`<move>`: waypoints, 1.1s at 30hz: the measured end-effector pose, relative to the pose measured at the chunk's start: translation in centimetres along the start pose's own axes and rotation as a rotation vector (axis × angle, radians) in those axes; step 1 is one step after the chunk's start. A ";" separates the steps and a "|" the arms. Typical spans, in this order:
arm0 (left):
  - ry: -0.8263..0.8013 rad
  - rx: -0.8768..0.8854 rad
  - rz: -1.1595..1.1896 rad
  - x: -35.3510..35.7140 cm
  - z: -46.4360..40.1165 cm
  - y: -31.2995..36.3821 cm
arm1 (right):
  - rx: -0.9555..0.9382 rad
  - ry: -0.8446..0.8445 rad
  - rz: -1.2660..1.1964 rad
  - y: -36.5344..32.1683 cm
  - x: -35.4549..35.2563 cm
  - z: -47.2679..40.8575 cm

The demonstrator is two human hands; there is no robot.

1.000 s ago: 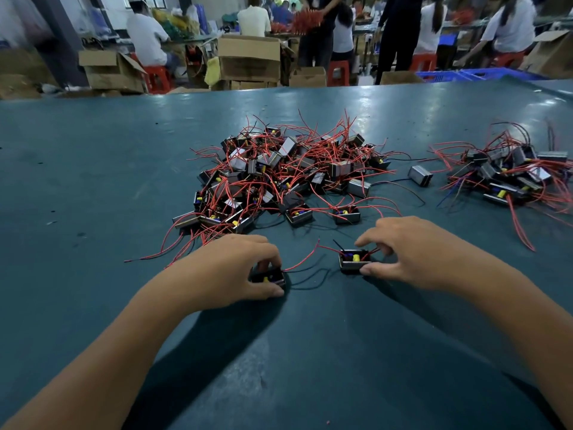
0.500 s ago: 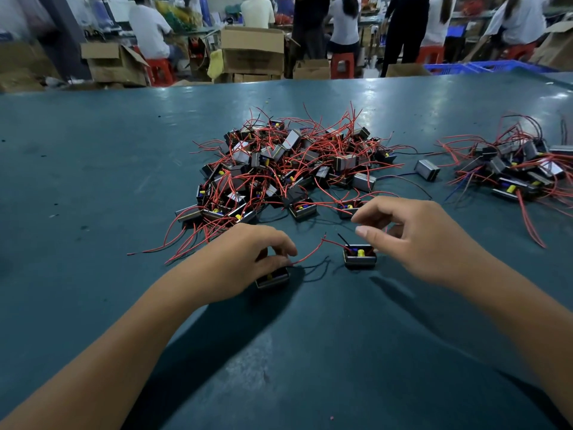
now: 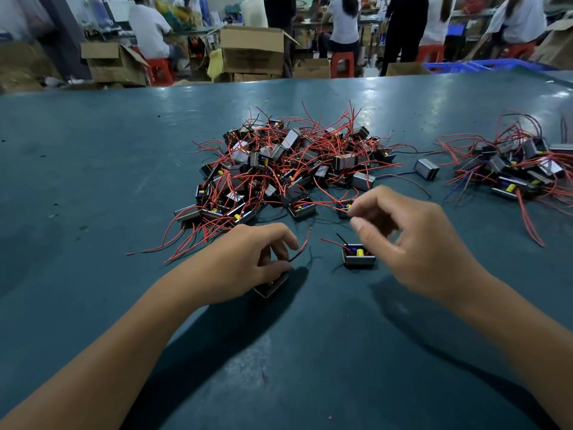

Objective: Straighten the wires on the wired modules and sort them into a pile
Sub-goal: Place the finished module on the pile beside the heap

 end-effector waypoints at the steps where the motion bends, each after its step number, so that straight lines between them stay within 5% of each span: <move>1: 0.001 -0.003 0.010 0.0 0.0 0.1 | -0.043 -0.049 0.017 -0.6 0.4 0.2; 6: -0.009 0.034 0.034 -0.2 0.1 0.7 | -0.073 -0.297 0.022 -1.2 3.0 1.2; 33: 0.009 0.064 0.052 -0.2 0.4 1.7 | -0.187 -0.447 0.130 -2.5 4.3 1.5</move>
Point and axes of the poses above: each hand's wrist, its own z-axis away from the middle knuckle, its own x-axis out of the palm, y = z × x, the point moved 2 cm from there along -z, towards the middle knuckle, and after that the axes turned 12 degrees about -x, right-handed, at the moved point
